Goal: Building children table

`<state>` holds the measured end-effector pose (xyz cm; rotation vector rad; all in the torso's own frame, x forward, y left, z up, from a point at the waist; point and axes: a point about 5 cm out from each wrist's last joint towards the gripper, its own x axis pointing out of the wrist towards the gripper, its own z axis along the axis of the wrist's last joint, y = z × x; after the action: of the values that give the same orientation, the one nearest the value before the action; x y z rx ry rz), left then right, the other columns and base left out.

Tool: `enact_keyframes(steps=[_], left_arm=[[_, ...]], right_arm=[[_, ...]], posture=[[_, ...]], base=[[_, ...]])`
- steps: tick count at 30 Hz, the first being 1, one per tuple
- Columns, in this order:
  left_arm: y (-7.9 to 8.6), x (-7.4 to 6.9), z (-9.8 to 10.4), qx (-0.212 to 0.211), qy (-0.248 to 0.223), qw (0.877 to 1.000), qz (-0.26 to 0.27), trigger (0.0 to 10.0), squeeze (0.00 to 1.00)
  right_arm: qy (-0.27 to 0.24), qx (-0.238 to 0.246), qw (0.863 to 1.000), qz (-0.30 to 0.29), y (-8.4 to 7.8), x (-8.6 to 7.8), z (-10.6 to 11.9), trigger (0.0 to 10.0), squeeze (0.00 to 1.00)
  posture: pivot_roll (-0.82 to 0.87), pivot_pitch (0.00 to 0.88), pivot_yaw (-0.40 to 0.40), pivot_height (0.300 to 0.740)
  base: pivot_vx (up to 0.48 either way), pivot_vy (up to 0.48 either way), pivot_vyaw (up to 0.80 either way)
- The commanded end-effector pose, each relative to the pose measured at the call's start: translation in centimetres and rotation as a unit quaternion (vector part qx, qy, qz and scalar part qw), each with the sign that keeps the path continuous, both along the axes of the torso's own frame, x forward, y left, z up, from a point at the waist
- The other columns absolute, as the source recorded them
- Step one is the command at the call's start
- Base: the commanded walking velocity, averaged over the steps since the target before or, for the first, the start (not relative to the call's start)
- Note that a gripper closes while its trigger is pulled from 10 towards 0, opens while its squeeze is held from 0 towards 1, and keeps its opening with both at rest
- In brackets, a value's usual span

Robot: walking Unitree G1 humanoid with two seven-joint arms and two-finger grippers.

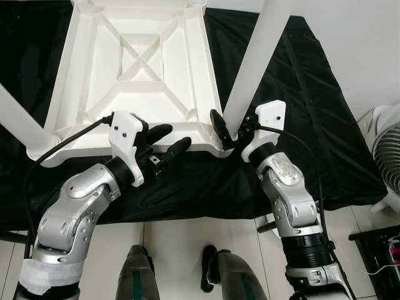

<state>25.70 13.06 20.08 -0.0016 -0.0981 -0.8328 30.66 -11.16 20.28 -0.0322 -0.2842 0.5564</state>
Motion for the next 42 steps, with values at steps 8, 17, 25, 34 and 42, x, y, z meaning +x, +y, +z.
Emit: enact_keyframes(steps=[8,17,25,34,42], left_arm=[[0.1,0.0,-0.1,0.001,0.001,1.000,-0.001,10.0,0.00],[-0.1,-0.6,-0.3,0.001,0.005,1.000,-0.018,10.0,0.00],[-0.3,-1.2,-0.5,0.009,0.009,0.999,-0.037,10.0,0.00],[-0.8,-1.5,-1.1,0.015,0.016,0.999,-0.041,10.0,0.00],[-1.1,-1.1,-1.7,0.012,0.024,0.999,-0.032,10.0,0.00]], right_arm=[[-0.006,-0.075,0.986,0.148,-1.5,-0.2,-0.7,10.0,0.00],[0.000,-0.103,0.979,0.179,-2.1,0.6,-1.1,10.0,0.00],[0.001,-0.095,0.979,0.178,-2.0,1.0,-1.2,0.0,0.00],[0.010,-0.079,0.990,0.116,-1.9,1.2,-1.9,0.0,0.00],[0.032,-0.042,0.999,0.003,-1.4,0.7,-2.9,0.0,0.00]], posture=[[0.08,0.188,-0.050,0.740],[0.07,0.190,-0.051,0.740],[0.07,0.191,-0.052,0.740],[0.07,0.173,-0.050,0.740],[0.06,0.143,-0.039,0.740]], base=[[0.000,0.000,0.00],[0.000,0.000,0.00],[0.000,0.000,0.00],[0.000,0.000,0.00],[0.000,0.000,0.00]])
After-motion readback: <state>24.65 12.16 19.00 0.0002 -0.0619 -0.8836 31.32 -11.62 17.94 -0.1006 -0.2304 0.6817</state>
